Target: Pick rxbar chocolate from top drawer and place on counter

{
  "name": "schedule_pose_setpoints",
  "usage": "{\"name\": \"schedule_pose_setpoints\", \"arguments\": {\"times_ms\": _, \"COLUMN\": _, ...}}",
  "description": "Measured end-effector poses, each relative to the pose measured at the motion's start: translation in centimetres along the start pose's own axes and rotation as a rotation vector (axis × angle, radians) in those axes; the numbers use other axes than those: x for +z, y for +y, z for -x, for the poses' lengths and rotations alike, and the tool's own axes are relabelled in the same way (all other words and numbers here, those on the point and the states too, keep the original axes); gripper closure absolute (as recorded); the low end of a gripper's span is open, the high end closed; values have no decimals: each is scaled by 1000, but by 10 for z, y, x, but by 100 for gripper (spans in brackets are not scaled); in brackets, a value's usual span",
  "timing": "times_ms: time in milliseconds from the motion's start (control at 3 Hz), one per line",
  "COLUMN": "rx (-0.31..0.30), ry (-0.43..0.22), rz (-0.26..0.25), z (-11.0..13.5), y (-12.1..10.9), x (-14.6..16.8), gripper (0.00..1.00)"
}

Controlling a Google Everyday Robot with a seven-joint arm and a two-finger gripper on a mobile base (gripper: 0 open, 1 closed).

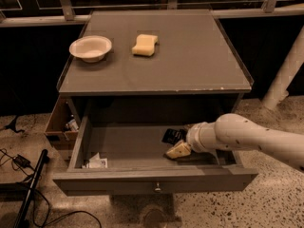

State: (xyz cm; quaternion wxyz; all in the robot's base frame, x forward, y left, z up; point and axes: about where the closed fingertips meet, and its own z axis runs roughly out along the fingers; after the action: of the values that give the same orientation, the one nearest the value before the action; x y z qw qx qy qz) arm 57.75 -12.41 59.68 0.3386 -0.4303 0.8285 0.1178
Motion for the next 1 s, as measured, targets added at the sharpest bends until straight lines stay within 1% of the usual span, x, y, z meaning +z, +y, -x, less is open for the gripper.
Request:
{"name": "schedule_pose_setpoints", "arguments": {"times_ms": 333, "rx": 0, "ry": 20, "rz": -15, "z": 1, "y": -17, "x": 5, "gripper": 23}}
{"name": "schedule_pose_setpoints", "arguments": {"times_ms": 667, "rx": 7, "ry": 49, "rz": -21, "z": -1, "y": -29, "x": 7, "gripper": 34}}
{"name": "schedule_pose_setpoints", "arguments": {"times_ms": 1000, "rx": 15, "ry": 86, "rz": -12, "z": -6, "y": -32, "x": 8, "gripper": 54}}
